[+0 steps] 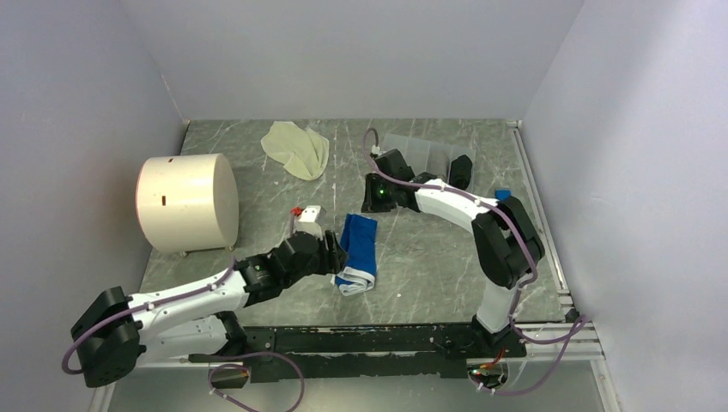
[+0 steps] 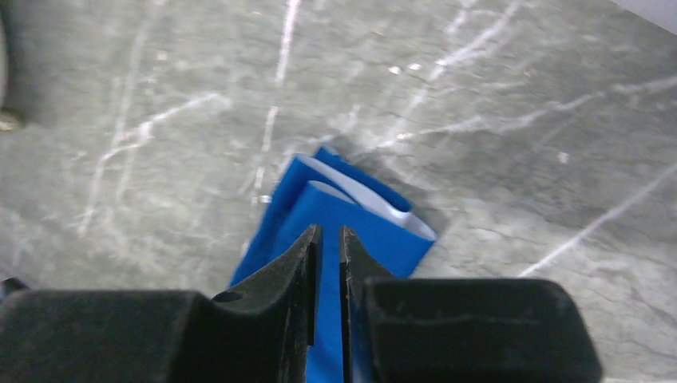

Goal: Roll the underwear
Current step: Fold the underwear at the center of the board.

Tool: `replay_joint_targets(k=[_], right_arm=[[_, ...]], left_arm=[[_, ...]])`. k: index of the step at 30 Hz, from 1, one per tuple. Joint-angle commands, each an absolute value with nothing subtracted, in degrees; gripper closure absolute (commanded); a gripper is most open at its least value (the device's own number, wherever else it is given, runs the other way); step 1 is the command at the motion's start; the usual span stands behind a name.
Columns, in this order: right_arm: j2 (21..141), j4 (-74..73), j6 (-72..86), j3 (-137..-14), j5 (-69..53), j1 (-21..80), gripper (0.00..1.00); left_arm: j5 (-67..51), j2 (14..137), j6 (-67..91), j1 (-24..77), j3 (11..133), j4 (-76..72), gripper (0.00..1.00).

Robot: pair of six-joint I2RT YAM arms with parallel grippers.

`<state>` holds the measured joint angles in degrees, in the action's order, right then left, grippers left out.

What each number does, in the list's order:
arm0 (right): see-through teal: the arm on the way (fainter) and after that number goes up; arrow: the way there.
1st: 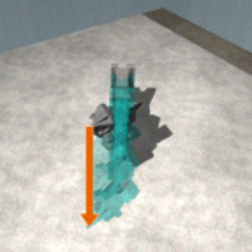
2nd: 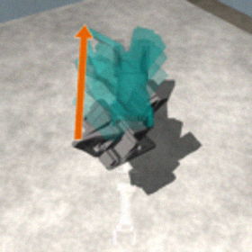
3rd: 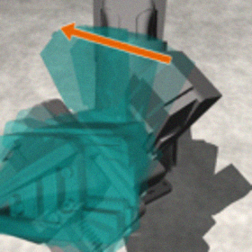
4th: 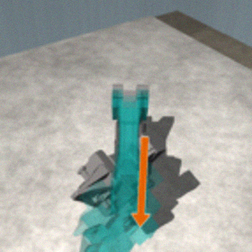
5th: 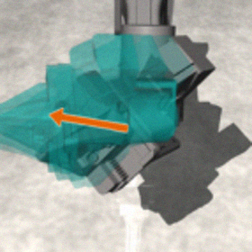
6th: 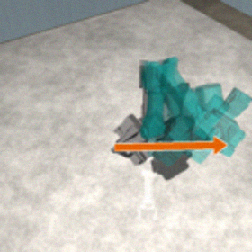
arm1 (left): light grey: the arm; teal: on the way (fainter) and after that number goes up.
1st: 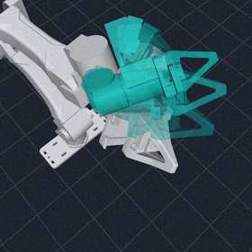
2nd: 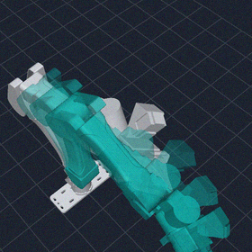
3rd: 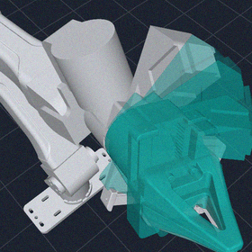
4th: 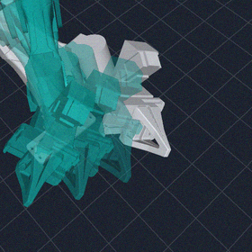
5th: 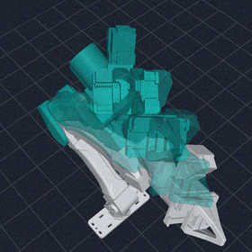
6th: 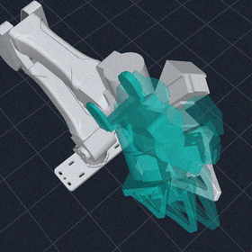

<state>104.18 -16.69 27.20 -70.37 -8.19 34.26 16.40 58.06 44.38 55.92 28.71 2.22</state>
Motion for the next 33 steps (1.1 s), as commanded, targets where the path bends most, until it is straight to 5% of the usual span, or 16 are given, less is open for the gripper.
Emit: replay_joint_targets(k=[1,13,26,33], right_arm=[[101.69,-12.15,29.05,-70.42,-14.72,34.71,0.84],[109.15,-5.33,32.67,-68.68,-19.05,34.87,0.87],[110.82,-9.63,29.93,-70.89,-17.31,34.73,0.88],[108.06,-10.46,29.45,-70.28,-17.07,34.74,0.86]], left_arm=[[16.64,62.59,40.73,55.81,34.06,4.42,0.43],[13.51,74.92,38.52,55.72,35.52,-1.37,0.47],[12.22,75.82,40.16,55.66,33.31,-3.5,0.94],[6.29,69.88,41.88,53.92,31.9,-7.54,0.95]])
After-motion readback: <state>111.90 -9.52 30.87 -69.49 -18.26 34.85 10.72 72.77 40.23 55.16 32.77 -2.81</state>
